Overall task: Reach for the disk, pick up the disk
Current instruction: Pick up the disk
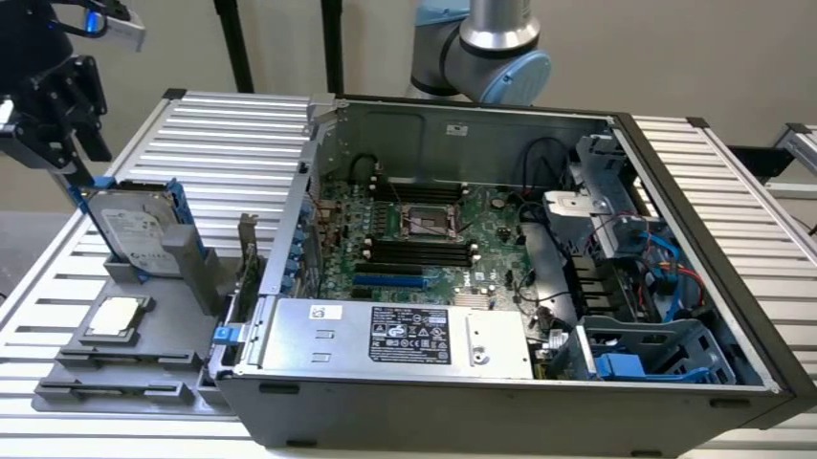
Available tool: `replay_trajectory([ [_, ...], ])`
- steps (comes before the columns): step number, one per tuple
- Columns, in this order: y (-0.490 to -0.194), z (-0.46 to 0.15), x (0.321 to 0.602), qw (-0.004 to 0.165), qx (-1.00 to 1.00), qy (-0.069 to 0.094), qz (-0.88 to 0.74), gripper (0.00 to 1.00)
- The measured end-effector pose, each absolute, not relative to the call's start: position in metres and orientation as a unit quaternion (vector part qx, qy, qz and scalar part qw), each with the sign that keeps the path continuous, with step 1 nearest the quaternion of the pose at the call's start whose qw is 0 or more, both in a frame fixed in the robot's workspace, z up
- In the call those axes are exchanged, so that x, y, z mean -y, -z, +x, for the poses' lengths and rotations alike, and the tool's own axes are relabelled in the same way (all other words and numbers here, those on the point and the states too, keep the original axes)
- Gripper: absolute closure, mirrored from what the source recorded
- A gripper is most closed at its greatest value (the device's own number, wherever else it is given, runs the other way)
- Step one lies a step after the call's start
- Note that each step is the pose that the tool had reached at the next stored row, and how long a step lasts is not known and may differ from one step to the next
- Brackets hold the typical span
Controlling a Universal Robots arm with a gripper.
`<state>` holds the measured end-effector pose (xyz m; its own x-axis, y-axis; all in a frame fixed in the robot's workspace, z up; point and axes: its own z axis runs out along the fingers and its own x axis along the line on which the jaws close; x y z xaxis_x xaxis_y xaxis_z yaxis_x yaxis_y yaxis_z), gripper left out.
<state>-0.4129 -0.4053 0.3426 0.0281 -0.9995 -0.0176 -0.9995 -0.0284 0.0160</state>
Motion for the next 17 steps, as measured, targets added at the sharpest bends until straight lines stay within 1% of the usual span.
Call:
replay_trajectory([
  [11, -0.337, -0.413, 0.405, 0.004, -0.715, -0.012, -0.699, 0.52],
  [13, -0.336, -0.413, 0.405, 0.004, -0.717, -0.012, -0.697, 0.5],
  [14, -0.335, -0.413, 0.405, 0.004, -0.717, -0.012, -0.697, 0.44],
  [17, -0.331, -0.413, 0.406, 0.004, -0.717, -0.012, -0.697, 0.44],
])
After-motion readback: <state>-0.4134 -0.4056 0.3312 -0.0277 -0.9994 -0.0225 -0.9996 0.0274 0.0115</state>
